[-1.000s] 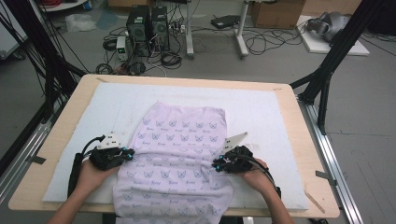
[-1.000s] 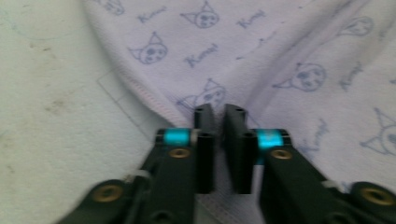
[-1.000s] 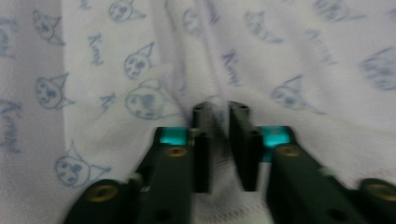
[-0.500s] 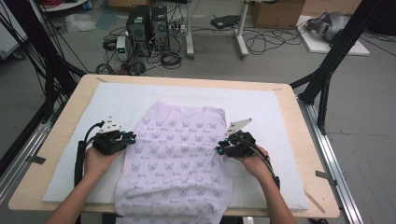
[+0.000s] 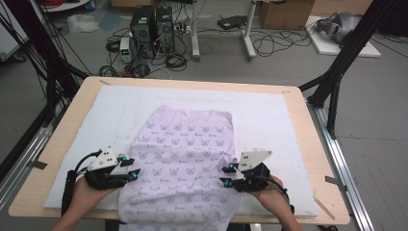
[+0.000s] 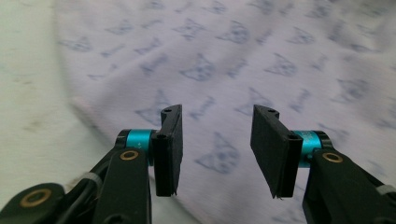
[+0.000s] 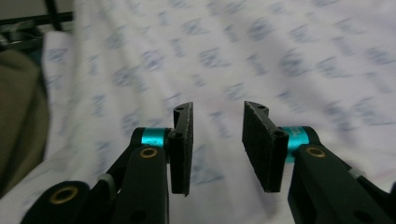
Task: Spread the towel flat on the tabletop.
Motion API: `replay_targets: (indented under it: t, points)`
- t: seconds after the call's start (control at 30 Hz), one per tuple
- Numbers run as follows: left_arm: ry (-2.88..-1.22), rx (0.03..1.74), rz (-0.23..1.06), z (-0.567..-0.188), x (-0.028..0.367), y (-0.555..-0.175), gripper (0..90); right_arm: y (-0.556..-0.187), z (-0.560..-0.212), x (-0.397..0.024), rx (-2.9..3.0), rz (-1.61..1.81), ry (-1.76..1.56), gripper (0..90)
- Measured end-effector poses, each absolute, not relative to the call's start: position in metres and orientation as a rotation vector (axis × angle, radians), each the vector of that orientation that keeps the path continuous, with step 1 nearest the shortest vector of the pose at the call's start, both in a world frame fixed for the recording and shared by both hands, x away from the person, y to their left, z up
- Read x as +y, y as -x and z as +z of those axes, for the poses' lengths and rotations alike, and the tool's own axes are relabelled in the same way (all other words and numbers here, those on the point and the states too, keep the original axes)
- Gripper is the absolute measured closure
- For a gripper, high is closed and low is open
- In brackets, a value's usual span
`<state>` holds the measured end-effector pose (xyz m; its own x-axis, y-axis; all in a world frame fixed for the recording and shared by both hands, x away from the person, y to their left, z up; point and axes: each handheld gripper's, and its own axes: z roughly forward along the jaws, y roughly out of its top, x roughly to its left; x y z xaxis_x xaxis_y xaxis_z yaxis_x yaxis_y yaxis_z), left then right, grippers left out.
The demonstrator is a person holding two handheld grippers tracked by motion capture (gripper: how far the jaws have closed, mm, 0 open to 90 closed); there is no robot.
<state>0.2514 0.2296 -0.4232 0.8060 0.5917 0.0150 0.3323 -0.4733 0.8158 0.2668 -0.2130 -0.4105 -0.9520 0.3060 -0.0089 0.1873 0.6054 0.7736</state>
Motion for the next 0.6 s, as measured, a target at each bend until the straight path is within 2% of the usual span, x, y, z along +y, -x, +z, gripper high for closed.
replay_targets:
  t: [0.17,0.23,0.27,0.3,0.33,0.47,0.6]
  points:
    - [-2.193,0.590,0.271,-0.439,0.218,-0.234,52.2,-0.256,-0.430,-0.209,2.787,1.276,-0.402,62.0]
    - [-2.217,0.555,0.271,-0.446,0.216,-0.229,60.6,-0.255,-0.438,-0.205,2.831,1.218,-0.385,69.6]
    - [-2.207,0.548,0.248,-0.446,0.217,-0.229,68.5,-0.255,-0.441,-0.202,2.855,1.182,-0.381,73.7]
    - [-2.207,0.556,0.237,-0.445,0.217,-0.229,78.8,-0.254,-0.442,-0.202,2.841,1.205,-0.372,83.8]
    - [-2.217,0.552,0.235,-0.444,0.217,-0.229,85.3,-0.254,-0.442,-0.201,2.860,1.204,-0.370,85.5]
    - [-2.213,0.560,0.232,-0.440,0.220,-0.220,87.9,-0.246,-0.439,-0.199,2.880,1.204,-0.327,86.8]
    - [-2.182,0.533,0.214,-0.428,0.228,-0.195,87.7,-0.222,-0.428,-0.202,2.910,1.290,-0.275,85.0]
